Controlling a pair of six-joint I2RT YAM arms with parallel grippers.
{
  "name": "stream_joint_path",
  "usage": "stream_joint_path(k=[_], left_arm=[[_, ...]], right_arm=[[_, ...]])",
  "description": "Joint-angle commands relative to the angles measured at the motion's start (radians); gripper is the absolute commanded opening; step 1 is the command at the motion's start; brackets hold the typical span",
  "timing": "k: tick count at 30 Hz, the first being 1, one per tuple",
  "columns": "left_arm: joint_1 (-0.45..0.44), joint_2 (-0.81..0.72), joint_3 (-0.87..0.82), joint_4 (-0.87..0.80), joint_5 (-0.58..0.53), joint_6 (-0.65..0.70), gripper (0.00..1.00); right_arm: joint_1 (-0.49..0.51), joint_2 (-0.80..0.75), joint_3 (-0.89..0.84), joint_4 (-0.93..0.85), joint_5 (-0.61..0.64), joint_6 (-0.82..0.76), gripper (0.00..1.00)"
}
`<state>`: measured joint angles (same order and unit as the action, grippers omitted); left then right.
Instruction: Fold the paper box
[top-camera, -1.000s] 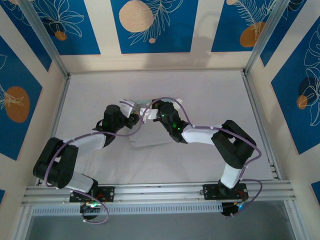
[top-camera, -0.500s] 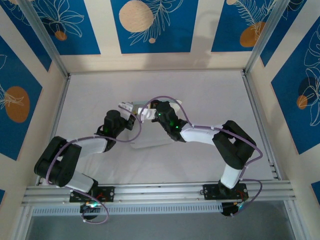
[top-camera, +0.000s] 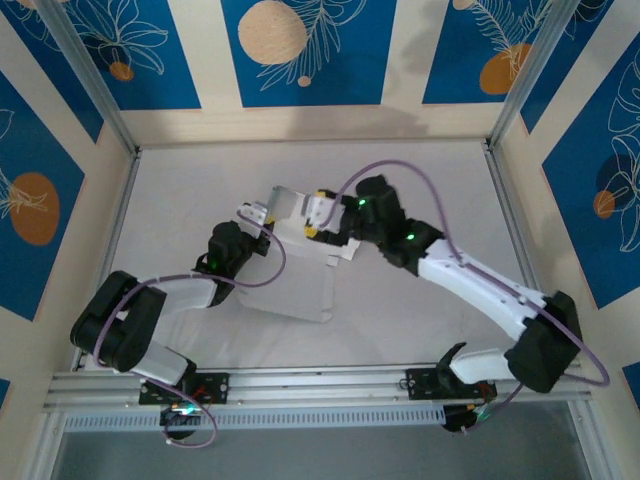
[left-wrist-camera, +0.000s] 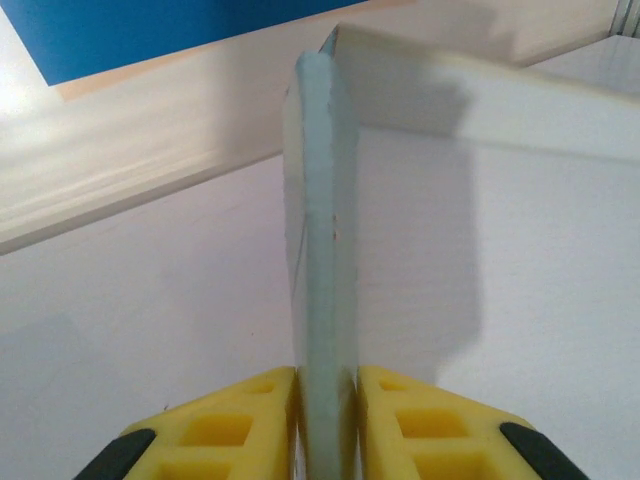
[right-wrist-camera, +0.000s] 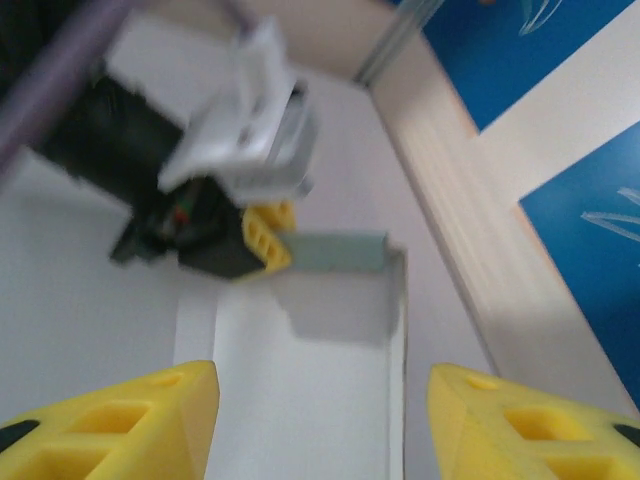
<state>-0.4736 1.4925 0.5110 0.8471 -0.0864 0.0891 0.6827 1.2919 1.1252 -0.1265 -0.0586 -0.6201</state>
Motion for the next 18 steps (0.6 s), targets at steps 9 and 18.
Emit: stream_joint_path(k=[9,18], left_arm=[[-0.011,0.043,-0.006,0.063,0.068,0.027,0.20],[-0.014,0.025,-0.001,0.052,0.105,0.069,0.22]], right_arm=[[-0.127,0.280,0.398,-0.311,-0.043,0.499,0.49],[-0.090,0.455,0.440,-0.418,0.114,0.149,0.68]])
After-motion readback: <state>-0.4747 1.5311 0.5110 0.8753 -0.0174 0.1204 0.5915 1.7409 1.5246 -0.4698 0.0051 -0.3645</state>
